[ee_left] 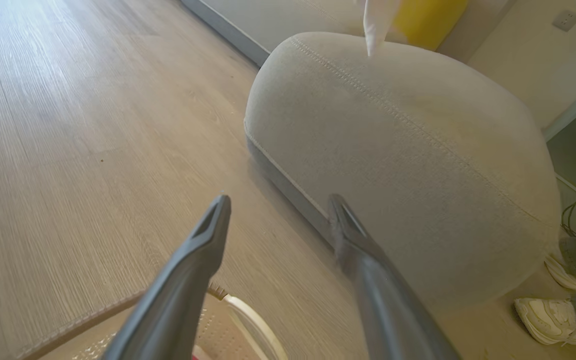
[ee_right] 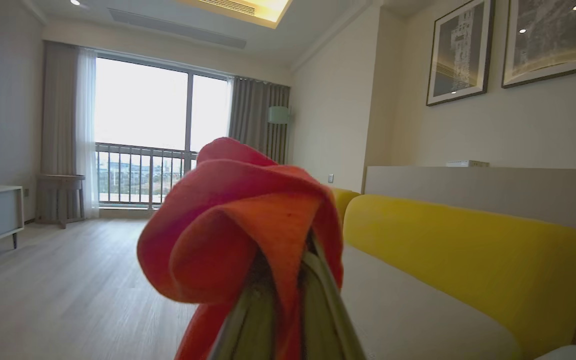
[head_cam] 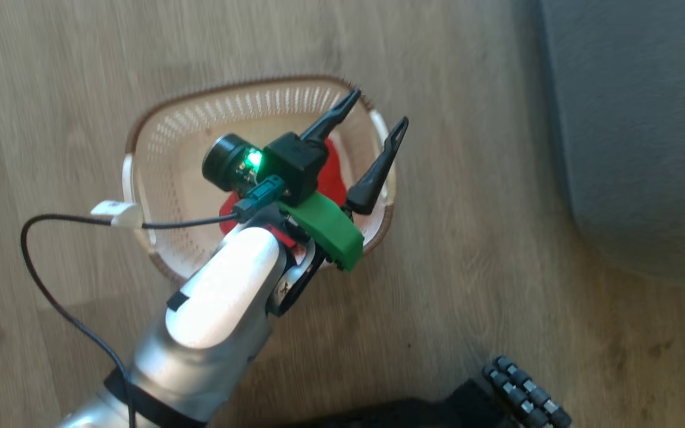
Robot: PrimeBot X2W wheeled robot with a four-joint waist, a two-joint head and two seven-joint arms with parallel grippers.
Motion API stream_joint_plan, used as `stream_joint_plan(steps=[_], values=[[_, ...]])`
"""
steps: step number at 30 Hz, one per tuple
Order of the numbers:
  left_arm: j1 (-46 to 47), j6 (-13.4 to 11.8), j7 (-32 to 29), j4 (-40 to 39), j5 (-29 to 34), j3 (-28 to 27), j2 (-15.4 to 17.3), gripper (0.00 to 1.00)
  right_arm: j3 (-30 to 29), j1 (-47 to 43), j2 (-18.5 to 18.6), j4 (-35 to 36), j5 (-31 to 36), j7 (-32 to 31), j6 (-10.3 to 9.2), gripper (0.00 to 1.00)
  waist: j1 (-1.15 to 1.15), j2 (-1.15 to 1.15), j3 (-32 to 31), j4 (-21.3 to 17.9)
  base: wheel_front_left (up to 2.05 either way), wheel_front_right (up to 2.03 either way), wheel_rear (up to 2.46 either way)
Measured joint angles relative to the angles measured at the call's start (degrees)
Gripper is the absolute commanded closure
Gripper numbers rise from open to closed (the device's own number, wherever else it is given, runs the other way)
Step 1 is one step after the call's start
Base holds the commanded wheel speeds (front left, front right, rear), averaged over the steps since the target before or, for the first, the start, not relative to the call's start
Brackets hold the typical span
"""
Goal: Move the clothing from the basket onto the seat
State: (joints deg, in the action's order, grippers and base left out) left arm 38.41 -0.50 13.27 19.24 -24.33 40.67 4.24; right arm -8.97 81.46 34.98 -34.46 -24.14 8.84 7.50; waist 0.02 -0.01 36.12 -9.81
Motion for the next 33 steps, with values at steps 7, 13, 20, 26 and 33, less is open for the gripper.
stream_joint_plan(steps=[7, 13, 20, 26, 33], values=[[1.1, -1.3, 0.5, -1.8, 0.8, -1.0, 0.3, 0.0, -4.5, 5.9, 2.5, -10.4, 6.2, -1.5, 0.0, 1.0, 0.0, 0.0, 8.7, 2.4, 0.0, 0.0, 0.0], [1.7, -2.3, 0.5, -2.4, 1.2, -1.9, 2.2, 0.0, -5.9, -1.8, -3.2, -20.7, 8.1, 3.1, 0.01, 1.0, 0.0, 0.0, 12.6, 2.3, 0.0, 0.0, 0.0], [0.4, -3.5, 0.4, -3.4, 0.3, -3.5, 3.7, 0.0, -7.4, -5.1, -4.9, -26.3, 9.2, 5.4, 0.01, 0.31, -0.03, 0.01, 10.1, 0.6, 0.0, 0.0, 0.0], [-2.1, -3.8, 0.4, -3.4, -1.1, -4.2, 4.4, 0.0, -5.6, -10.8, -5.1, -27.1, 11.2, 5.8, 0.01, 0.0, -0.03, 0.01, 5.7, -0.8, 0.0, 0.0, 0.0], [-5.3, -3.8, 1.0, -2.3, -3.2, -5.7, 4.4, 0.0, 1.1, -22.1, -6.2, -23.6, 12.8, 5.8, 0.01, 0.0, -0.03, 0.01, -1.4, -2.1, 0.0, 0.0, 0.0]])
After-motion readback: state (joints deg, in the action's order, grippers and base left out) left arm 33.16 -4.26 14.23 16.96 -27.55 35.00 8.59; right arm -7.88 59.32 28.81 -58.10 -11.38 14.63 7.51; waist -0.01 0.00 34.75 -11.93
